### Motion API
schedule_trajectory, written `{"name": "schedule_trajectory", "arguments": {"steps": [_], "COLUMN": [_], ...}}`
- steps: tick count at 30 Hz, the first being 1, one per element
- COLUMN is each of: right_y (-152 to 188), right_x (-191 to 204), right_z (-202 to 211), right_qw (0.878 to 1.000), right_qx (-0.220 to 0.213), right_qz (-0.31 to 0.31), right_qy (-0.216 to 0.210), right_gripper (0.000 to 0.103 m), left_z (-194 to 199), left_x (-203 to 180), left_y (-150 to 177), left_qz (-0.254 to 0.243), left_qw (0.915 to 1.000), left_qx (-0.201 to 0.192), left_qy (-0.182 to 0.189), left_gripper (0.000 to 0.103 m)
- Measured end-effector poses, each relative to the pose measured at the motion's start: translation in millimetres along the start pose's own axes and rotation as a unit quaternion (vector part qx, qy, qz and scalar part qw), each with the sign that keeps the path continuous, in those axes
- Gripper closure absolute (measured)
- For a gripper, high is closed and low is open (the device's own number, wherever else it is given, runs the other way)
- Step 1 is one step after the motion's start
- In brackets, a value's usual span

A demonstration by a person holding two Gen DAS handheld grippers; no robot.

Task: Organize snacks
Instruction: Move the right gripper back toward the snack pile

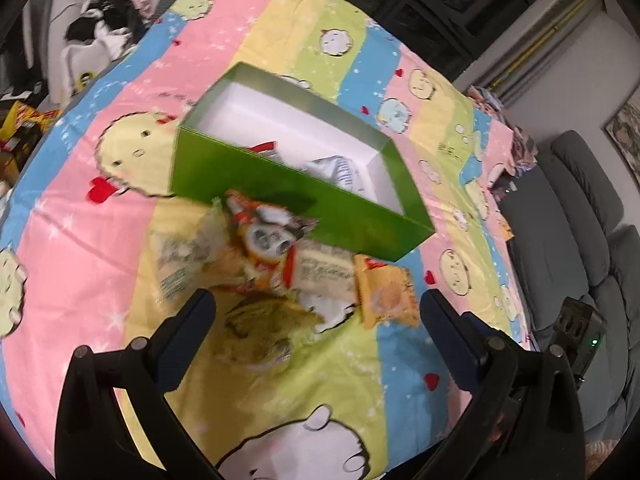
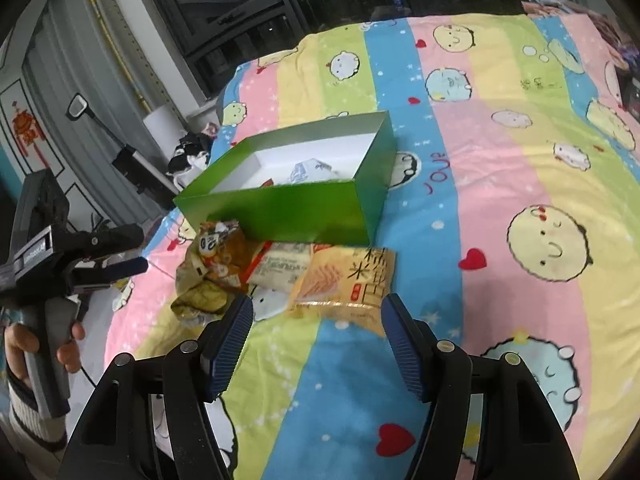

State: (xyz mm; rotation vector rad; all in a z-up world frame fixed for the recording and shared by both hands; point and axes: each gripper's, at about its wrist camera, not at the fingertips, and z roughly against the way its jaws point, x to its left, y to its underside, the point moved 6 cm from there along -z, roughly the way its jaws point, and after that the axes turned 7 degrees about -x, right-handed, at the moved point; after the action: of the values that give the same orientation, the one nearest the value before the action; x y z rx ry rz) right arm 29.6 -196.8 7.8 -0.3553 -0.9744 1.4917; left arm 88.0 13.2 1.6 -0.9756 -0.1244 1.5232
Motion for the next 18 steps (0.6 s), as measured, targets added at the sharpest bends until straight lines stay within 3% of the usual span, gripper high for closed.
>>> {"name": "schedule_trajectory", "arguments": {"steps": [8,18], "right_y": [17.1,33.1], "right_x": [17.9,42.5], "right_z": [-15.0,-41.9], "right_qw": [0.999,0.996], "right_qx": [0.026,0.064], "right_qz": [0.004,0.021], "right_qy": [-0.027,-0.057], "right_gripper": [0.036,0.036], "left_z": [11.5,3.6], "left_x": [42.4,63.7], "left_y": [14.1,36.1], "left_qz": [0.021,0.040], "left_qw": [0.9985,0.9986], "left_qx": [-0.013,0.006], "left_qy": [-0.050,-0.036], "left_gripper": [0.001,0.001]}}
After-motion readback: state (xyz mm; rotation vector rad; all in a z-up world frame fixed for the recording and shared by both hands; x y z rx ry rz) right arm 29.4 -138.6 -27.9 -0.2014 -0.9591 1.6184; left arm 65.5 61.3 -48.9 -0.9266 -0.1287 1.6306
